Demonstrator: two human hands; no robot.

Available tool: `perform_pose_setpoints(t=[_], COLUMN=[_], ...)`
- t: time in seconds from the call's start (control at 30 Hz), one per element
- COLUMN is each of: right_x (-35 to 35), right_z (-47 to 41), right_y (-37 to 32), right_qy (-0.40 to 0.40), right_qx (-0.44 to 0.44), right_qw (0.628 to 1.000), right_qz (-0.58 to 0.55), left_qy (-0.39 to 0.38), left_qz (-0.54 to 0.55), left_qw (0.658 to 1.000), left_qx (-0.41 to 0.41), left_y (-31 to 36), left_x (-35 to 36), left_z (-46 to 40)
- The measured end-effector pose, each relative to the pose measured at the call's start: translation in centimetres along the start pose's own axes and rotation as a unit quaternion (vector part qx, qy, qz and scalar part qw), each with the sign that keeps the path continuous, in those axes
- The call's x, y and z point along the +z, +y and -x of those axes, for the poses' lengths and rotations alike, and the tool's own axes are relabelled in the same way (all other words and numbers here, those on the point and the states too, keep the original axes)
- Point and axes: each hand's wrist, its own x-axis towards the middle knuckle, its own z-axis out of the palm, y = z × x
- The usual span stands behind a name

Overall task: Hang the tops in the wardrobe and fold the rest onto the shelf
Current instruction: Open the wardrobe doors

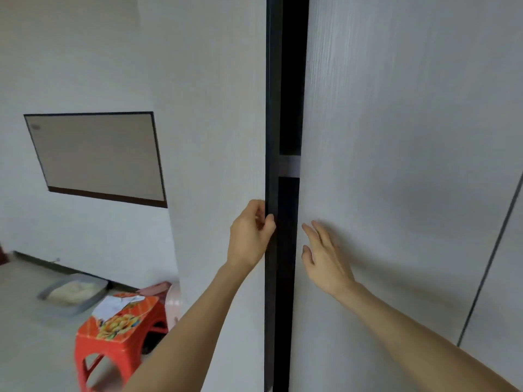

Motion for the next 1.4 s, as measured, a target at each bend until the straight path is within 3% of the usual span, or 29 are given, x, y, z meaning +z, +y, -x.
perform_pose_setpoints(t=[0.2, 0.37, 0.6, 0.73, 0.9, 1.03, 1.13, 1.23, 1.4], right_x=[1.1, 2.3, 6.1, 8.7, 11.5, 12.2, 11.9, 10.7, 8.5], right_z=[4.3, 5.5, 4.5, 2.5, 0.5, -0.2, -0.3, -0.1, 0.4], right_y=[-10.1, -18.0, -27.3, -33.2, -37.9, -38.8, -37.0, -34.0, -26.5], right_qy=[0.039, 0.023, -0.019, -0.068, -0.12, -0.118, -0.079, -0.013, 0.054], right_qx=[-0.109, -0.198, -0.331, -0.361, -0.365, -0.376, -0.377, -0.362, -0.302], right_qw=[0.977, 0.952, 0.926, 0.917, 0.917, 0.915, 0.916, 0.92, 0.945], right_qz=[-0.177, -0.234, -0.182, -0.158, -0.104, -0.086, -0.115, -0.149, -0.116], left_qy=[0.01, 0.038, 0.129, 0.122, 0.089, 0.061, 0.14, 0.201, 0.129], left_qz=[0.03, 0.019, -0.041, -0.08, -0.036, -0.043, -0.158, -0.205, -0.256], left_qw=[0.999, 0.999, 0.989, 0.981, 0.975, 0.975, 0.968, 0.957, 0.958], left_qx=[0.021, 0.019, -0.054, -0.125, -0.201, -0.211, -0.135, -0.046, 0.019], left_y=[0.1, -0.9, -4.6, -7.1, -9.4, -10.2, -10.3, -9.9, -10.0], left_x=[-8.8, -16.3, -27.2, -32.5, -36.5, -37.8, -35.9, -32.5, -26.4], left_z=[4.6, 7.4, 9.7, 9.6, 9.0, 8.5, 9.5, 11.1, 10.6])
